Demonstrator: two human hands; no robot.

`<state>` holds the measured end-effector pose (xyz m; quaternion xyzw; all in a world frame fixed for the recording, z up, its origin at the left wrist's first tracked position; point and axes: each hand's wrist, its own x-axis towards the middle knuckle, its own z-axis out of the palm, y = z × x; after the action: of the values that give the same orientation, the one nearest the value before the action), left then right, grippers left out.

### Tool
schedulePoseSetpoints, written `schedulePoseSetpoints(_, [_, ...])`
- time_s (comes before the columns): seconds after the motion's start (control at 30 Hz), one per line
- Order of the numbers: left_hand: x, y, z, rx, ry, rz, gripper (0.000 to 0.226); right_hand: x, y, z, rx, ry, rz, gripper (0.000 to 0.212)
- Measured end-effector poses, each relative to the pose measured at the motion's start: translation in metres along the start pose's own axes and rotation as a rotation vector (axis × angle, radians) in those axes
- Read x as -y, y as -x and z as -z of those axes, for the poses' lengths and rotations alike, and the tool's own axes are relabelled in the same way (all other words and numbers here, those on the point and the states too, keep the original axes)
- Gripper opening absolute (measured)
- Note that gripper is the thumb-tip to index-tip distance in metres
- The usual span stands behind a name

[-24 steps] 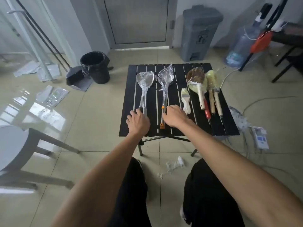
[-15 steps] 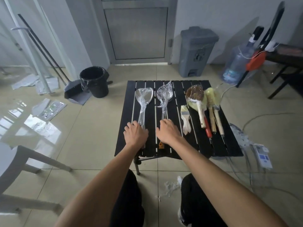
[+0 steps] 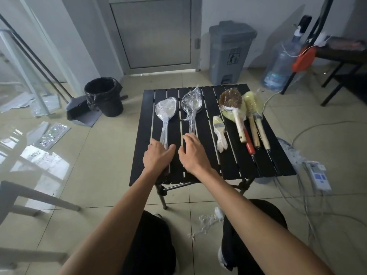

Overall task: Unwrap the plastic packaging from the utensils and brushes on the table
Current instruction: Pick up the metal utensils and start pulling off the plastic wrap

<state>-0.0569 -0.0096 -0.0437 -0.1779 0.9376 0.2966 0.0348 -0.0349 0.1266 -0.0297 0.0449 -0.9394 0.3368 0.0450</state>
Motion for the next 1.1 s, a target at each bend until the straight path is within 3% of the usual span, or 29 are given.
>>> schedulePoseSetpoints(0.37, [-0.002, 0.006, -0.006, -0.06, -0.006, -0.026, 0.063, 0.003, 0.006, -0.006, 0.037, -0.097, -0.008, 0.048])
schedulePoseSetpoints(0.6, [-0.001, 0.004, -0.007, -0.083, 0.113, 0.015, 0.056, 0.001, -0.002, -0.007, 0.056, -0.119, -0.01, 0.047])
schedulePoseSetpoints(0.83, [-0.009, 0.005, 0.0, -0.04, 0.482, -0.02, 0.038, 0.006, -0.011, -0.001, 0.041, -0.251, -0.02, 0.044])
schedulePoseSetpoints(0.93, [-0.015, 0.013, 0.002, 0.028, 0.65, -0.042, 0.042, 0.006, -0.014, 0.004, 0.069, -0.345, -0.054, 0.044])
schedulePoseSetpoints(1.1, [-0.022, 0.03, 0.003, 0.216, 0.827, -0.283, 0.028, 0.003, -0.023, 0.014, 0.144, -0.697, -0.214, 0.042])
